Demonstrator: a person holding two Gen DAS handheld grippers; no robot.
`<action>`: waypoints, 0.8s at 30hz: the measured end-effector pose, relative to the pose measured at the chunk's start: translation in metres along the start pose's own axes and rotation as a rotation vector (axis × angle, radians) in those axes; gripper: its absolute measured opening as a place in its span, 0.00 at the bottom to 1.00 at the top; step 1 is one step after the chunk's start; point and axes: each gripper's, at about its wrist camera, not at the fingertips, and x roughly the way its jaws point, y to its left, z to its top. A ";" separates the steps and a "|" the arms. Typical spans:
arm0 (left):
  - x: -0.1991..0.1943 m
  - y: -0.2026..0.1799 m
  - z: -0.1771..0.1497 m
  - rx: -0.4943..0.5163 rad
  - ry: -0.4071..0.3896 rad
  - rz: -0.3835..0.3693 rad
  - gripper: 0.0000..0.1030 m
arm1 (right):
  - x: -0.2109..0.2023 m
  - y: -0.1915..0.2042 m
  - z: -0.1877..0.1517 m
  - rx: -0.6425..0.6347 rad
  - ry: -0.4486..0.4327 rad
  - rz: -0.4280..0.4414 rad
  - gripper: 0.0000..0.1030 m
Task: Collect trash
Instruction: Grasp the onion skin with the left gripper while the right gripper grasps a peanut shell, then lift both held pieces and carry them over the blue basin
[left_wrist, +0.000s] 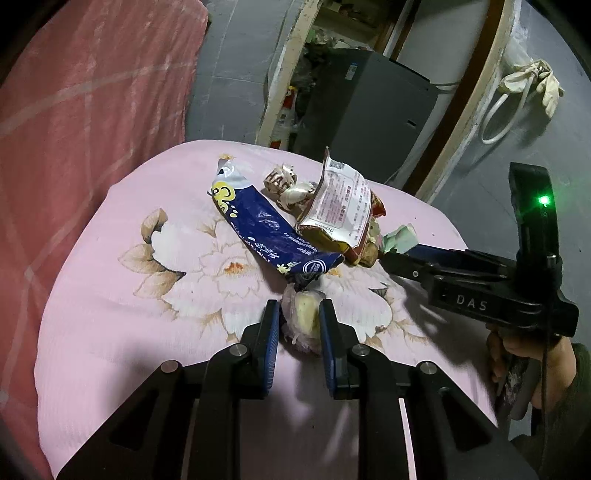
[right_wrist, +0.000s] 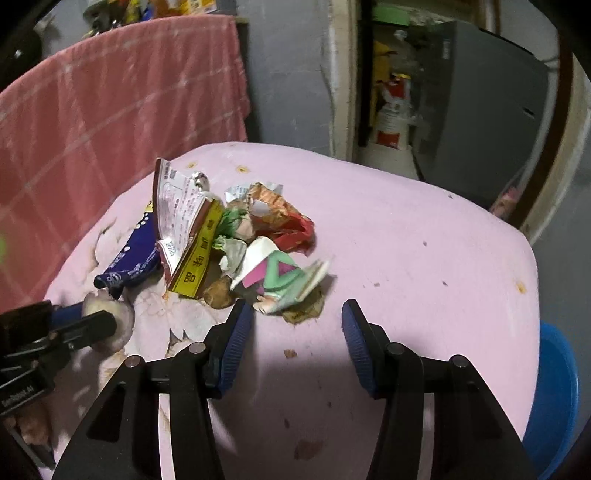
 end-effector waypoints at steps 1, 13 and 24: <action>0.000 0.000 0.000 -0.001 0.000 0.000 0.17 | 0.001 -0.002 0.001 0.000 0.006 0.017 0.43; -0.004 -0.001 0.000 0.000 -0.001 0.007 0.16 | -0.010 0.010 -0.013 -0.056 0.008 0.055 0.18; -0.020 -0.006 -0.012 -0.003 -0.034 0.029 0.14 | -0.043 0.021 -0.046 0.006 -0.086 0.057 0.18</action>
